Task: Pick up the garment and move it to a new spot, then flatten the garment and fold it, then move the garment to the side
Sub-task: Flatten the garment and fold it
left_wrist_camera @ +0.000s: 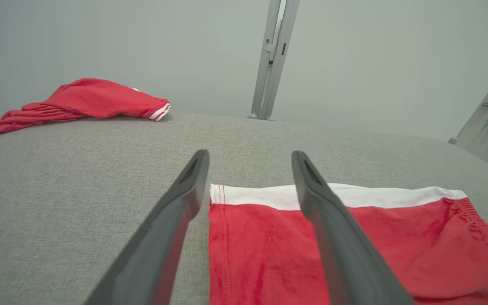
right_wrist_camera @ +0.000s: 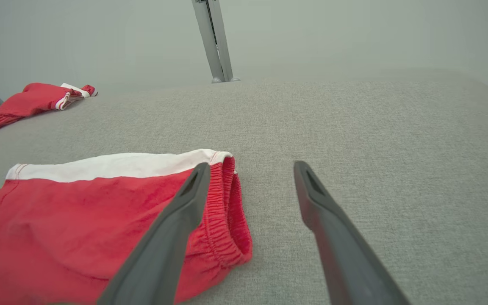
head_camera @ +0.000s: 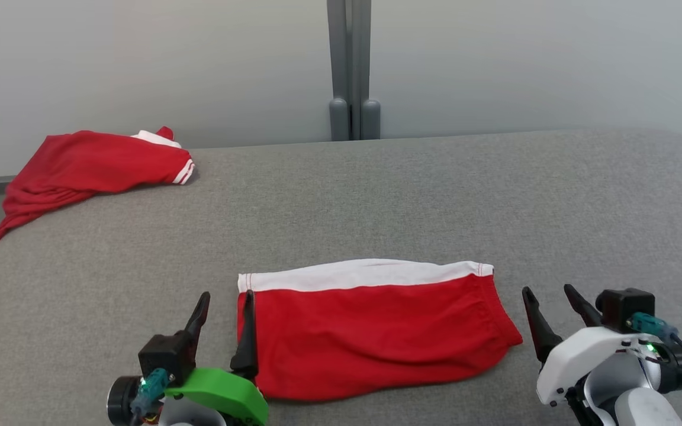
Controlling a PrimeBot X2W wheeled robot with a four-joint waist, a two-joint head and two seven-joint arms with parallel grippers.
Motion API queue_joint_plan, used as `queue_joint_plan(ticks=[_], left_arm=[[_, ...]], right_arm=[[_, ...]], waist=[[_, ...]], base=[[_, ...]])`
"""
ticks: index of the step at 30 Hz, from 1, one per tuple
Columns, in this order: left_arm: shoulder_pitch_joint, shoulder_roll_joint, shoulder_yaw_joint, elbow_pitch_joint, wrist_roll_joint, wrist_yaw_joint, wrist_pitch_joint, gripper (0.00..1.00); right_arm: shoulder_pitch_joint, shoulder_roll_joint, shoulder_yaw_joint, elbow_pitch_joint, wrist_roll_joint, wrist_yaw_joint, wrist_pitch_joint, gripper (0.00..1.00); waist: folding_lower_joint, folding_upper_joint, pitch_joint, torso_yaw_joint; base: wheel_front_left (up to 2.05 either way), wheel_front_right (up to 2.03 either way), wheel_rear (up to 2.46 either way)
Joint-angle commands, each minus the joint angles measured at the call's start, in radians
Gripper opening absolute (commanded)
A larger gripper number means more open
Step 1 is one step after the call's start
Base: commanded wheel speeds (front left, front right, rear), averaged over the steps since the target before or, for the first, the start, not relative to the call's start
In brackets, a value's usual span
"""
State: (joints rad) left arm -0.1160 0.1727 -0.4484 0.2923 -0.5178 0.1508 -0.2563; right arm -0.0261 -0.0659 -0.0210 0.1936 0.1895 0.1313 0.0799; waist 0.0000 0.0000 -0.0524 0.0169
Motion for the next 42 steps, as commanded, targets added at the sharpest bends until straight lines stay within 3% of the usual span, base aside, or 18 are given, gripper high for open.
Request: queue_joint_plan(ticks=[1, 6, 15, 22, 23, 25, 26, 27, 33, 42], left_arm=[[0.024, -0.001, -0.001, -0.008, 0.013, 0.005, -0.004, 1.0], [0.045, -0.015, 0.0, -0.018, 0.027, 0.007, -0.009, 1.0], [0.04, -0.024, 0.009, -0.018, 0.049, 0.009, -0.009, 1.0], [0.039, -0.016, 0.01, 0.0, 0.056, 0.016, -0.009, 1.0], [0.039, -0.015, 0.009, 0.003, 0.055, 0.016, -0.009, 1.0], [0.038, -0.013, 0.01, 0.007, 0.054, 0.017, -0.009, 1.0], [0.038, -0.014, 0.01, 0.008, 0.054, 0.018, -0.009, 1.0], [0.037, -0.014, 0.01, 0.008, 0.055, 0.019, -0.009, 1.0], [0.032, -0.014, 0.012, -0.003, 0.057, 0.023, -0.009, 1.0], [0.045, -0.027, 0.007, -0.003, 0.055, 0.021, -0.009, 1.0]], right_arm=[[-0.022, -0.02, 0.016, 0.009, -0.001, -0.001, 0.032, 1.0], [-0.081, -0.076, 0.06, 0.071, 0.023, -0.001, 0.131, 1.0], [-0.16, -0.162, 0.108, 0.293, 0.086, -0.001, 0.25, 1.0], [-0.197, -0.179, 0.114, 0.438, 0.209, -0.001, 0.309, 1.0], [-0.202, -0.184, 0.119, 0.452, 0.223, -0.001, 0.313, 0.94], [-0.213, -0.191, 0.131, 0.473, 0.246, -0.001, 0.313, 0.45], [-0.218, -0.193, 0.137, 0.478, 0.256, -0.001, 0.312, 0.29], [-0.223, -0.196, 0.148, 0.484, 0.271, -0.001, 0.311, 0.01], [-0.262, -0.235, 0.186, 0.48, 0.366, -0.002, 0.314, 0.0], [-0.259, -0.403, 0.174, 0.438, 0.464, -0.002, 0.377, 0.0]], waist=[[0.0, 0.0, -0.002, 0.026], [0.0, 0.0, 0.006, 0.075], [0.0, 0.0, 0.038, 0.181], [0.0, 0.0, 0.05, 0.219], [0.0, 0.0, 0.051, 0.22], [0.0, 0.0, 0.051, 0.218], [0.0, 0.0, 0.052, 0.215], [0.0, 0.0, 0.051, 0.209], [0.0, 0.0, 0.047, 0.156], [0.0, 0.0, 0.047, 0.062]], base=[[0.0, 0.0, 0.0], [0.0, 0.0, 0.0], [0.0, 0.0, 0.0], [0.0, 0.0, 0.0], [0.0, 0.0, 0.0], [0.0, 0.0, 0.0], [0.0, 0.0, 0.0], [0.0, 0.0, 0.0], [0.0, 0.0, 0.0], [0.0, 0.0, 0.0]])
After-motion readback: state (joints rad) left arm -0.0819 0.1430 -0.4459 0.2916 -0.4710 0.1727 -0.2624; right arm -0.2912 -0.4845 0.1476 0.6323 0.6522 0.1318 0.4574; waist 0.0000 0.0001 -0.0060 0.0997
